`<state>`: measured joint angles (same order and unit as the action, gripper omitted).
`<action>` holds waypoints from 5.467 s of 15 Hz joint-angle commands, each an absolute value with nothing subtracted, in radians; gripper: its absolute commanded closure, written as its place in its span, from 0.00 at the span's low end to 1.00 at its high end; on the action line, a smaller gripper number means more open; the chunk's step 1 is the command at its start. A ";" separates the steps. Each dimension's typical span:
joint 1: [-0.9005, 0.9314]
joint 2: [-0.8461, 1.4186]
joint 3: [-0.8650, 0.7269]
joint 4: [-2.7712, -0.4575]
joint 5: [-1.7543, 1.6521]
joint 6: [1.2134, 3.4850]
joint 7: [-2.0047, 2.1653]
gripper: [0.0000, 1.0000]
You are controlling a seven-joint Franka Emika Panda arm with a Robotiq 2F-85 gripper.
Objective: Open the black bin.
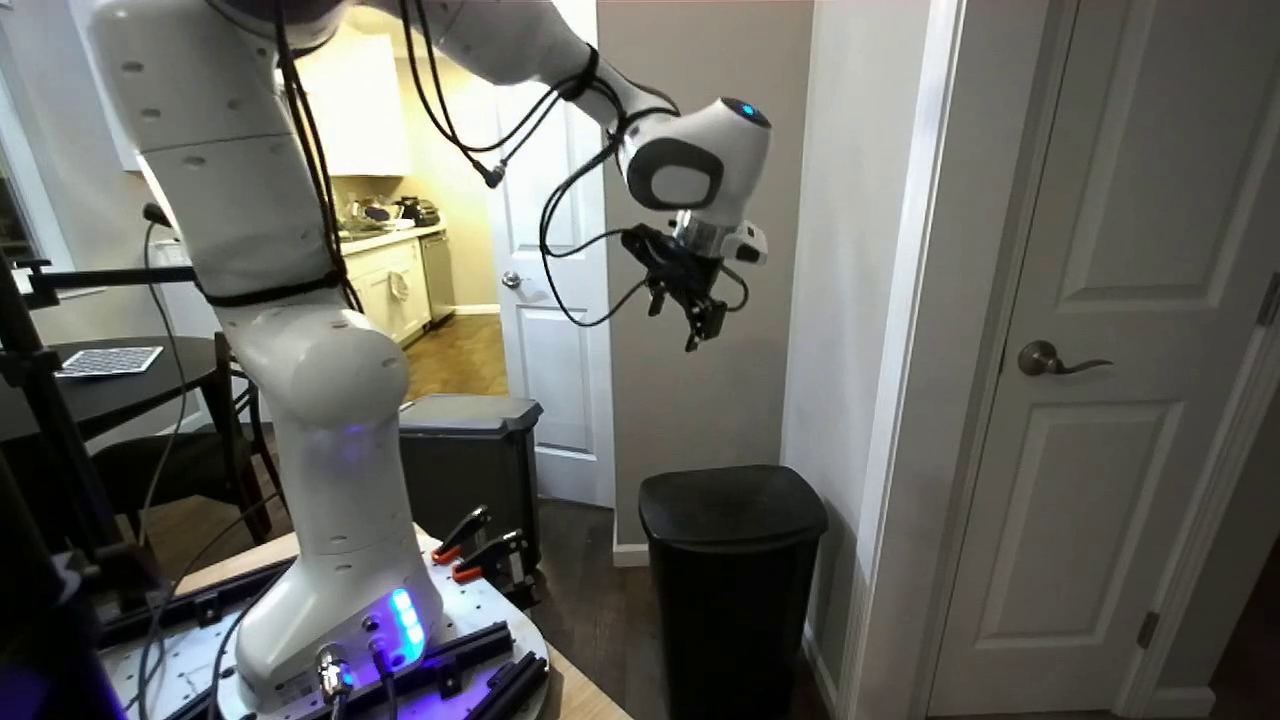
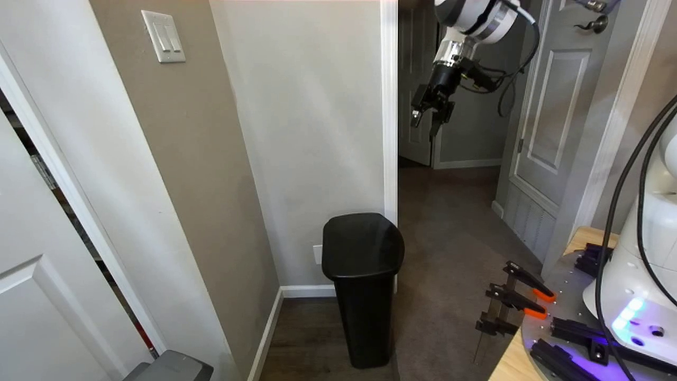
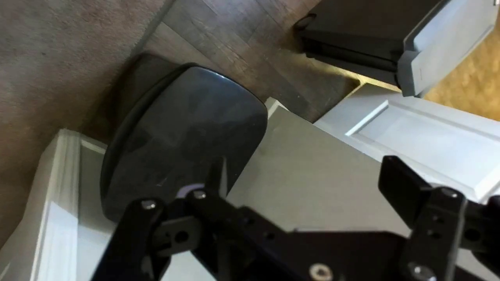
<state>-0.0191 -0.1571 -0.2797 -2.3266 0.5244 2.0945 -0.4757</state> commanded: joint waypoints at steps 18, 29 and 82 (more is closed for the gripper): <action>-0.143 0.306 -0.159 -2.151 1.136 2.100 -1.069 0.00; -0.233 0.641 -0.132 -1.920 1.374 2.122 -1.048 0.00; -0.275 1.323 -0.151 -1.304 1.523 2.256 -0.658 0.00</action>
<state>-0.3059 1.3772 -0.1467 -1.2405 1.5174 2.2134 -0.6483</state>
